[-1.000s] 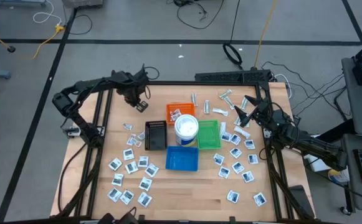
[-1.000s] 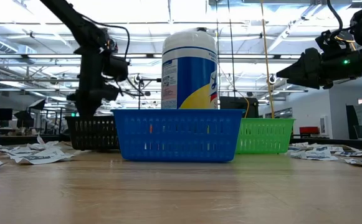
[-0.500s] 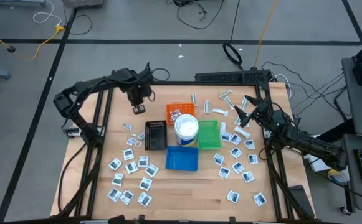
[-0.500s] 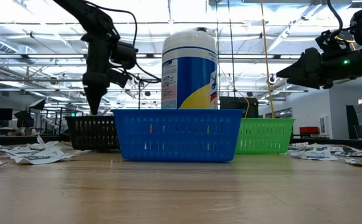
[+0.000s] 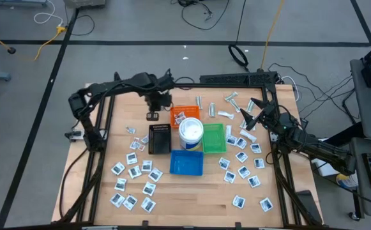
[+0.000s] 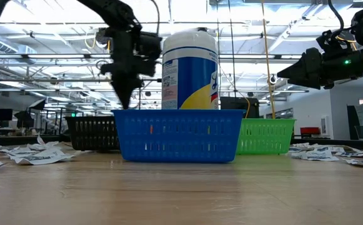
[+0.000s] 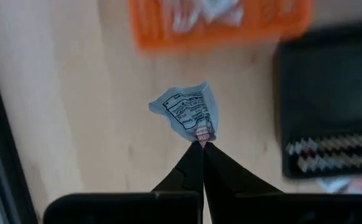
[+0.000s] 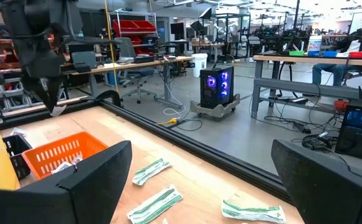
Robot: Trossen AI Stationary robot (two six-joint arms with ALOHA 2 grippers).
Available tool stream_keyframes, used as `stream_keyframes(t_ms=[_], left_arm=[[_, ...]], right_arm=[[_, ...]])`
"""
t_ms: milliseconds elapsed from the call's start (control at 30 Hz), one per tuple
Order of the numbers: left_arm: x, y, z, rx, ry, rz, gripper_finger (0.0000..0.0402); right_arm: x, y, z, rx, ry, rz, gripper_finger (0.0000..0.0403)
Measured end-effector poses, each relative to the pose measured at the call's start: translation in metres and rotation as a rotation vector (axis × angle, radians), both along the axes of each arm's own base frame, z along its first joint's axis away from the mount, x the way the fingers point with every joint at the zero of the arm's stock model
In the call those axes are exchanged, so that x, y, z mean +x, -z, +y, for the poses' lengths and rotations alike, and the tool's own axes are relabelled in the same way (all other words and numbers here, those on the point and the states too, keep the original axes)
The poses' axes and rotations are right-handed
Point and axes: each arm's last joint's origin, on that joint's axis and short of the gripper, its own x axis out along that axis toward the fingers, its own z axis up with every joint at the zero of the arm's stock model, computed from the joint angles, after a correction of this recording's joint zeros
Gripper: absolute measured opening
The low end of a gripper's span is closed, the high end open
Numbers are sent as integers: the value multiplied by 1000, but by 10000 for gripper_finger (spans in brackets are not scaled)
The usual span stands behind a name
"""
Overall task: Pick & Place First Aid Supplies
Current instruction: Put the orange ointment pack into the orange bin
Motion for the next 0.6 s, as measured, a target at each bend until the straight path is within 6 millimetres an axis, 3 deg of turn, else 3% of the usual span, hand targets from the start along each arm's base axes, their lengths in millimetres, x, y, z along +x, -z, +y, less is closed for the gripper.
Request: stream_keyframes(t_ms=[300,600], left_arm=[[44,-6,1,0,71,-58,0],[61,-11,2,17,99,-121,0]], right_arm=[[0,0,0,0,0,0,380],[0,0,0,0,0,0,380]])
